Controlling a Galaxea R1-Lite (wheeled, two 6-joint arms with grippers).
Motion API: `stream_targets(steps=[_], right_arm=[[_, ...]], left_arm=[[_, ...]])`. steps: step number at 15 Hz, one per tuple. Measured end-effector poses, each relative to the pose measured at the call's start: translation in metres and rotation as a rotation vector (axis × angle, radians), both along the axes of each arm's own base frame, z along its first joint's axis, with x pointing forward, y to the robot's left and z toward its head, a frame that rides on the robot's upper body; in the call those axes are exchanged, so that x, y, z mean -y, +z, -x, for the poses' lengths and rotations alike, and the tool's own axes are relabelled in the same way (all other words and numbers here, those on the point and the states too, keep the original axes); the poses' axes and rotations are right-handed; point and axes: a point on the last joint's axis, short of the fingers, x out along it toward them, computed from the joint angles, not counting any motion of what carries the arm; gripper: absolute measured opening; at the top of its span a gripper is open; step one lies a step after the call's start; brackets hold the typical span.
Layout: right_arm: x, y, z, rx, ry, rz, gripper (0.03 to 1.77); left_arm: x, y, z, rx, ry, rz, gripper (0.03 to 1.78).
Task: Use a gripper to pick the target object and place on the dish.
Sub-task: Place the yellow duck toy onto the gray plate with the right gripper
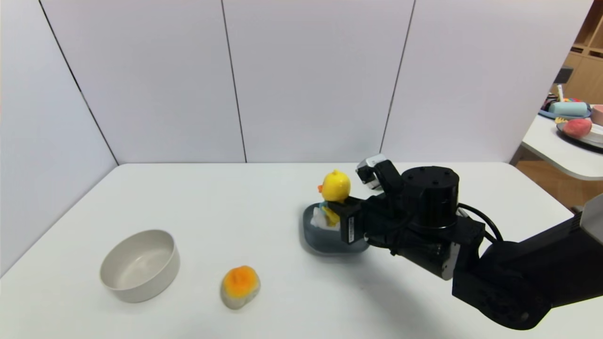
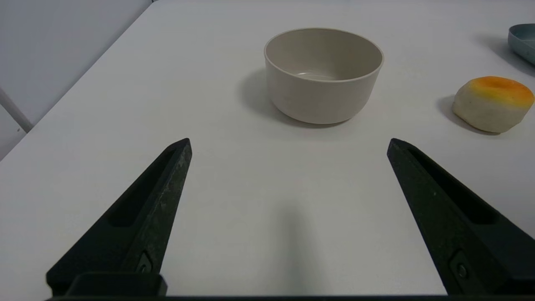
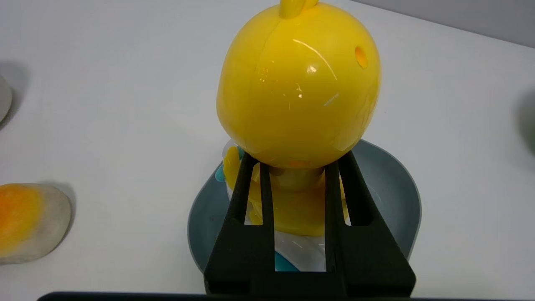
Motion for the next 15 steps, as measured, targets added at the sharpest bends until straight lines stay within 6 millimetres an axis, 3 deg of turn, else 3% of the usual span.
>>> stream_targets(steps=[6,15], right_arm=[[0.008,-0.01,-0.002,-0.029,-0.026,0.022,0.34],[0.004,-0.016,-0.004,-0.04,-0.018,0.032,0.34]], left_arm=[[0.0,0.0,0.0,0.0,0.0,0.0,1.69],[0.0,0.0,0.0,0.0,0.0,0.0,1.69]])
